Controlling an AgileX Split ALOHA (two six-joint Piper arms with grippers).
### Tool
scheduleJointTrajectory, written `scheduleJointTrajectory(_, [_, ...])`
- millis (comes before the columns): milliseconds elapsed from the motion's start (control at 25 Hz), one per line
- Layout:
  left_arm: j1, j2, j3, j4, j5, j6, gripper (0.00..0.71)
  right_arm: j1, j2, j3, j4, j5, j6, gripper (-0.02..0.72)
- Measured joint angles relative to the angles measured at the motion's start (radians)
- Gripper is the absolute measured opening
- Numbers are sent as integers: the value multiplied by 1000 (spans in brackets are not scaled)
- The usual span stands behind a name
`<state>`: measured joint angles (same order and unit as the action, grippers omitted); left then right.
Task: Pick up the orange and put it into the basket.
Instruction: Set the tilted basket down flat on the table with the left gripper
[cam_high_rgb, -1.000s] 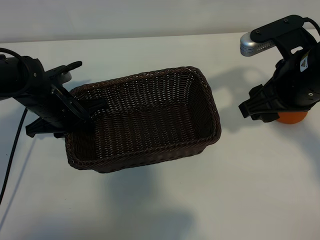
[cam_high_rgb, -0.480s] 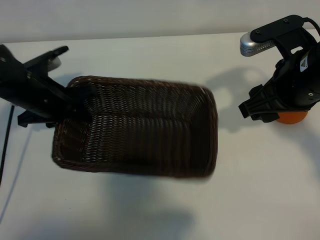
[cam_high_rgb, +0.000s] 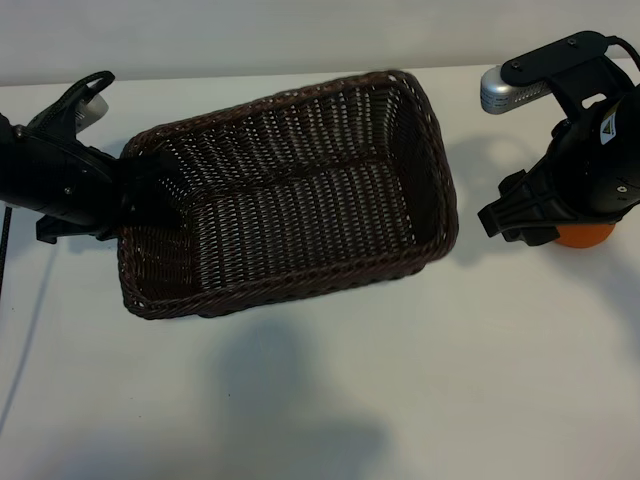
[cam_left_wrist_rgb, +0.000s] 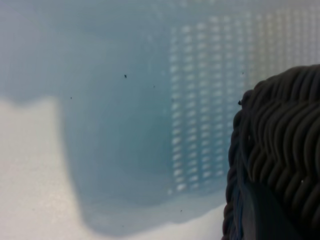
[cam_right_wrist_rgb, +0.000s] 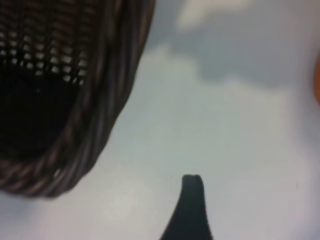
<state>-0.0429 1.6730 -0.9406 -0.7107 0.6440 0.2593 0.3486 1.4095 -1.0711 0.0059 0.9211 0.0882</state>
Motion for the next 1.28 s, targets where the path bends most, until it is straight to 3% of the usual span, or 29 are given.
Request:
scheduleJointTrajectory(320, [0, 0, -8, 23, -6, 3, 150, 0, 0, 0, 5, 2, 0, 595])
scheduleJointTrajectory(840, [-2, 69, -274, 265, 174, -154, 150, 0, 0, 0, 9, 4, 0, 593])
scheduleJointTrajectory(1280, [-113, 201, -363, 285, 148, -209, 149, 0, 0, 0, 11, 5, 0, 582])
